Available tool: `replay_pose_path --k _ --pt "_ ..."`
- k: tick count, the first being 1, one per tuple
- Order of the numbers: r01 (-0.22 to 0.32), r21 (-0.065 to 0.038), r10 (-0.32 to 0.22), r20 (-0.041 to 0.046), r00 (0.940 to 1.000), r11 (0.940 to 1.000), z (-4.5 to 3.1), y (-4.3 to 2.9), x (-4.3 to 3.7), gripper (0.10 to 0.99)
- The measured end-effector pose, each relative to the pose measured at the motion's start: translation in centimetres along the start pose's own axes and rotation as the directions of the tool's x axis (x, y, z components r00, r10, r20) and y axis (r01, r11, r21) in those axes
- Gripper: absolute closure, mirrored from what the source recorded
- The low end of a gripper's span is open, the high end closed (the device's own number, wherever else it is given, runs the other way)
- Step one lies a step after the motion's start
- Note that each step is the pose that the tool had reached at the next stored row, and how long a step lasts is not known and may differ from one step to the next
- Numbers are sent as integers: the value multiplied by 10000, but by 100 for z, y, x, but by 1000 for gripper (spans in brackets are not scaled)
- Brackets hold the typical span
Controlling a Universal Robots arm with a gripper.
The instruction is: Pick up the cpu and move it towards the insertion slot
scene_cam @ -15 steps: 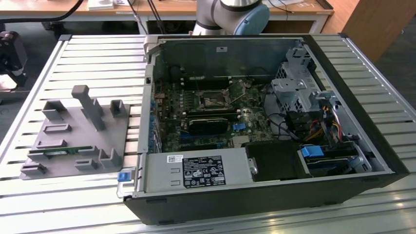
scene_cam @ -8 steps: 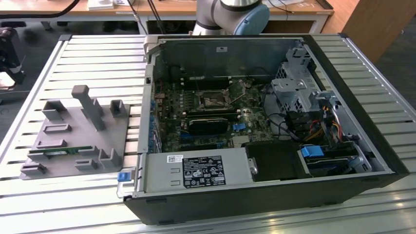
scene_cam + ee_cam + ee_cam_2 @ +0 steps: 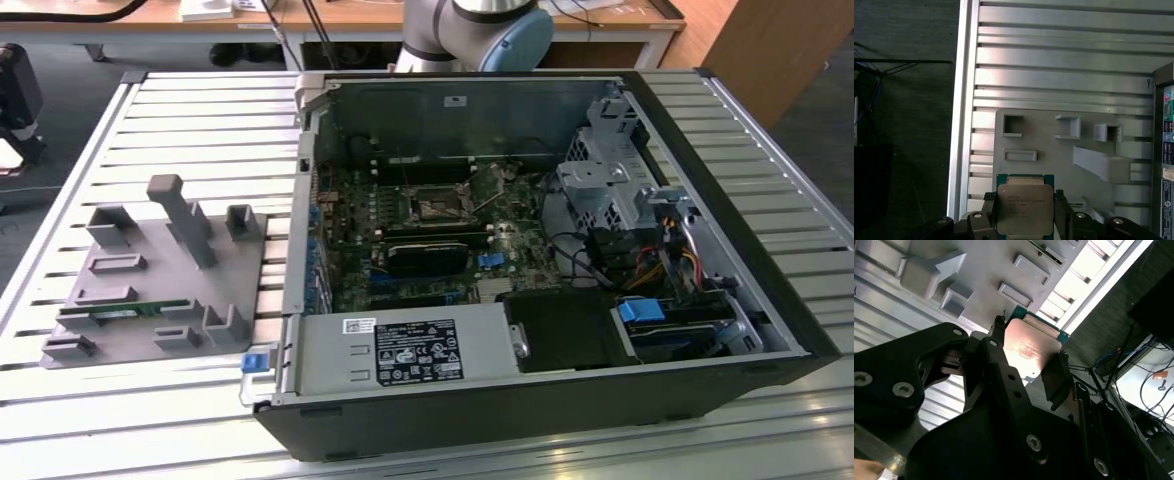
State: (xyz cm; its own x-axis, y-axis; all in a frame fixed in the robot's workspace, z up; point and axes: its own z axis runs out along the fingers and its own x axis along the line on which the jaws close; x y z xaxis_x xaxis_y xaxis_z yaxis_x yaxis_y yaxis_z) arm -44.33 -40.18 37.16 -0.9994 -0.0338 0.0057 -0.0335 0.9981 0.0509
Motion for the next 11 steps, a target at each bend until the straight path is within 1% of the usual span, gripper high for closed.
replay_pose_path --k 11 --pt "0 1 0 -1 10000 10000 -207 11 1 545"
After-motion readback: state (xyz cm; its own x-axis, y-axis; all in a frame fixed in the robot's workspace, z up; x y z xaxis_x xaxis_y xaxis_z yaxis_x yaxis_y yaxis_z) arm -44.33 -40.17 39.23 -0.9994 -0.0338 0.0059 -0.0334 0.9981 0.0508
